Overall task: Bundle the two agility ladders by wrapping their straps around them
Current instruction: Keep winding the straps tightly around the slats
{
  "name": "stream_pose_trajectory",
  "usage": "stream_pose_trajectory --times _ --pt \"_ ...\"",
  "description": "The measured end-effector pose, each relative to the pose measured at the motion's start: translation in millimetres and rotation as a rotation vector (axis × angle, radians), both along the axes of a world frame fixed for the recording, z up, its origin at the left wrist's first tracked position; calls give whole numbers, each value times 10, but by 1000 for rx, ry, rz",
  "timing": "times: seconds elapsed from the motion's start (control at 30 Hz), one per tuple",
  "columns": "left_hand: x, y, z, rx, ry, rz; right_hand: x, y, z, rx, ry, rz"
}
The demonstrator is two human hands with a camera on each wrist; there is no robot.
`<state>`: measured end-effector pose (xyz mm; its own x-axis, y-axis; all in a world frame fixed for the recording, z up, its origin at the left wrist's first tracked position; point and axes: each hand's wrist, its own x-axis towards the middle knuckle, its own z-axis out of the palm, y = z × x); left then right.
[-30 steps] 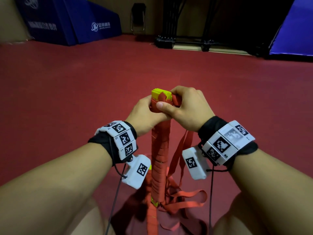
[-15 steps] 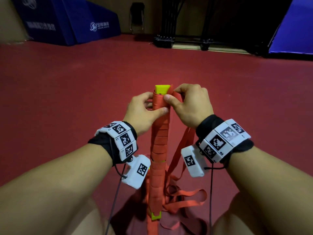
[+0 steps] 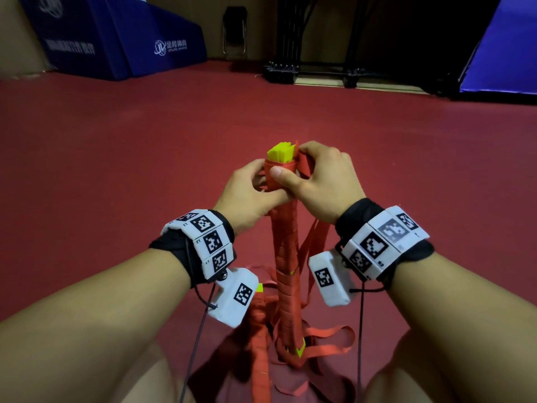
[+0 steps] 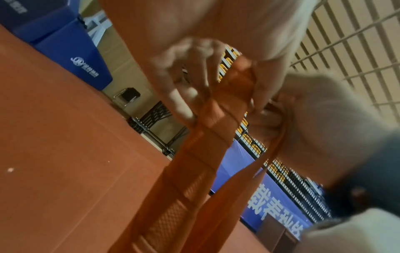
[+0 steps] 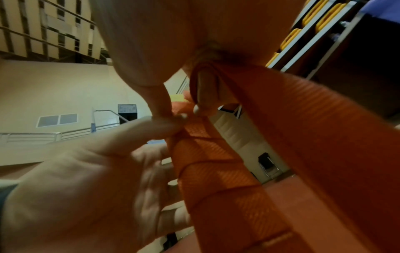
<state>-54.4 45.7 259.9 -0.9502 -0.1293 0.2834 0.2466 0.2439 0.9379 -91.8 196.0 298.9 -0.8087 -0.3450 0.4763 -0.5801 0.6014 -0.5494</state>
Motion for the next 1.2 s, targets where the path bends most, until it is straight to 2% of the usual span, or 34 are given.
stream_pose_trajectory --times 0.13,0.27,0.77,0.9,1.1,1.2 --pt "-11 -20 -6 18 -40 -69 -64 91 -6 -16 -20 18" --pt "-54 -44 -17 14 29 -16 -104 88 -29 -38 -8 -2" --pt "-62 -112 -61 -24 94 150 9 -63 -17 -3 -22 -17" --pt "-64 -114 -54 -32 45 105 5 -69 -2 25 9 3" --pt "-35 -113 -45 9 -72 -98 -62 26 1 39 -7 27" --pt "-50 -104 -41 17 -32 -29 -102 35 -9 20 5 17"
